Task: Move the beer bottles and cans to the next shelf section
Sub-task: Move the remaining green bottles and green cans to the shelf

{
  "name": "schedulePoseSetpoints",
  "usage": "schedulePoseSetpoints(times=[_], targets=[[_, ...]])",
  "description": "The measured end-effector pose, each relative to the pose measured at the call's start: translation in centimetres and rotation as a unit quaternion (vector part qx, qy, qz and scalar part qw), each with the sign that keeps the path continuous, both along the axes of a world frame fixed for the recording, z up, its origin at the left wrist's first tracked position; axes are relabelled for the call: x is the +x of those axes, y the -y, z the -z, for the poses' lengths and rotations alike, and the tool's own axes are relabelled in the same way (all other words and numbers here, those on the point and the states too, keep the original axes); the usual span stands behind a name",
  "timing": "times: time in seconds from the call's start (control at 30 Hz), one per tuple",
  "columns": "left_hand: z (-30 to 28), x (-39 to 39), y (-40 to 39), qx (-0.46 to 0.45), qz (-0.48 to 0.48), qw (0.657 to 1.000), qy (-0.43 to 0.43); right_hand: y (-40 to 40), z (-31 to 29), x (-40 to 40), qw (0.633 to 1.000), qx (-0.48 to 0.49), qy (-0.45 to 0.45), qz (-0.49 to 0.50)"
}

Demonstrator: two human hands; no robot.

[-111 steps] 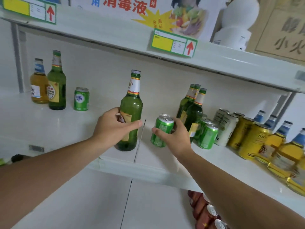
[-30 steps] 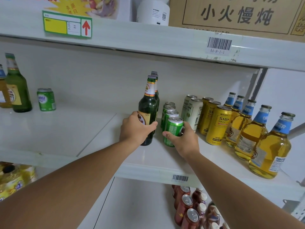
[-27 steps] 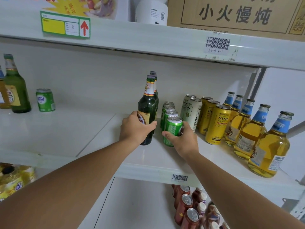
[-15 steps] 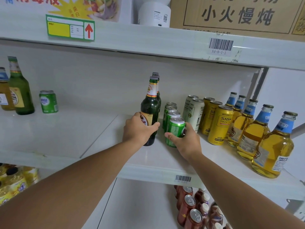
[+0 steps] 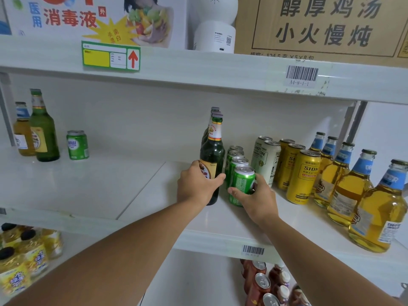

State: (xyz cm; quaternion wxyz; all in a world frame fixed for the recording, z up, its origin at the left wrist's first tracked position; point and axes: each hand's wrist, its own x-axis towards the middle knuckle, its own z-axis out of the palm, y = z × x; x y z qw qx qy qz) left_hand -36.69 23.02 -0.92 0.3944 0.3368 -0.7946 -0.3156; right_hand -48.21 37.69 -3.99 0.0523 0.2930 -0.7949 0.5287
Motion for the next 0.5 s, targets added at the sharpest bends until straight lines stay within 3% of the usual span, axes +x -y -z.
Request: schedulePoseSetpoints(times=[0.3,0.5], targets=[[0.1,0.8,0.0,0.038,0.056,0.998,0.009,-0.7,-0.8,1.3,0.999,0.004,0.032,-0.029],[1.4,4.9,1.6,0.029,0.121,0.989,0.085,-3.4,-1.3,2.3,0.999,0.029,-0.014,-0.018]])
